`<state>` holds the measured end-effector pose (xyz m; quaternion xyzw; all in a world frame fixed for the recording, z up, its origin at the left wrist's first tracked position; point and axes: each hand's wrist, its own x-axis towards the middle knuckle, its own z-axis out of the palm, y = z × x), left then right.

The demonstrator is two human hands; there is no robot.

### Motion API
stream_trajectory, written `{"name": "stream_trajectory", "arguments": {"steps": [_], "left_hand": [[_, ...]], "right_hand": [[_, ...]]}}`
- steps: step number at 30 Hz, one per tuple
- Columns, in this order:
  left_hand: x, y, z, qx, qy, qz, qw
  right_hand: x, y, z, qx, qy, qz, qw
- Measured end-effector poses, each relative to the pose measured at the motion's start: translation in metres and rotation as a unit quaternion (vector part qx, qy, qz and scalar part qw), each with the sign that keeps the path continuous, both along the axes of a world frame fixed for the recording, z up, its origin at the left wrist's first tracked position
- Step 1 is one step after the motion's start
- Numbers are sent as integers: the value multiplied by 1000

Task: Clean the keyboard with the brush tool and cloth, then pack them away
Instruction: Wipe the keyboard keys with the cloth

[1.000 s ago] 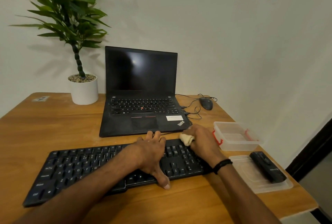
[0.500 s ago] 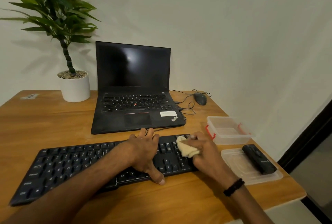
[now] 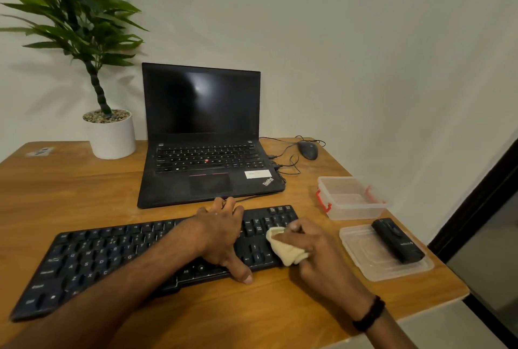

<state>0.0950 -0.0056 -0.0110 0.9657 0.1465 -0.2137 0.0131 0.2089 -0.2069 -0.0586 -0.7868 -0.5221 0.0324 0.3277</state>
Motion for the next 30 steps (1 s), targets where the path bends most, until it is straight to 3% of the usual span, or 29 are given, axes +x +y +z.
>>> {"name": "stream_trajectory", "arguments": {"steps": [5,7,11,14,17,30], "left_hand": [[-1,0,-1,0,-4,6,1000],[-1,0,0,3,-2,6,1000],[-3,0,-1,3,-2,12,1000],[-4,0,-1,-1,-1,13,1000],[-2,-2,2,-8,0,11,1000],[1,0,3,4,1,-1,1000]], "right_hand": [[-11,-4,-6,-8,-68,-168,983],[-35,-1,-11,-10,-90,-137,986],[-52,-13,-16,-3,-45,-53,998],[-40,-21,-7,25,-6,-177,984],[-38,-17,-1,-5,-23,-302,953],[-74,7,-21,-119,-100,-313,937]]}}
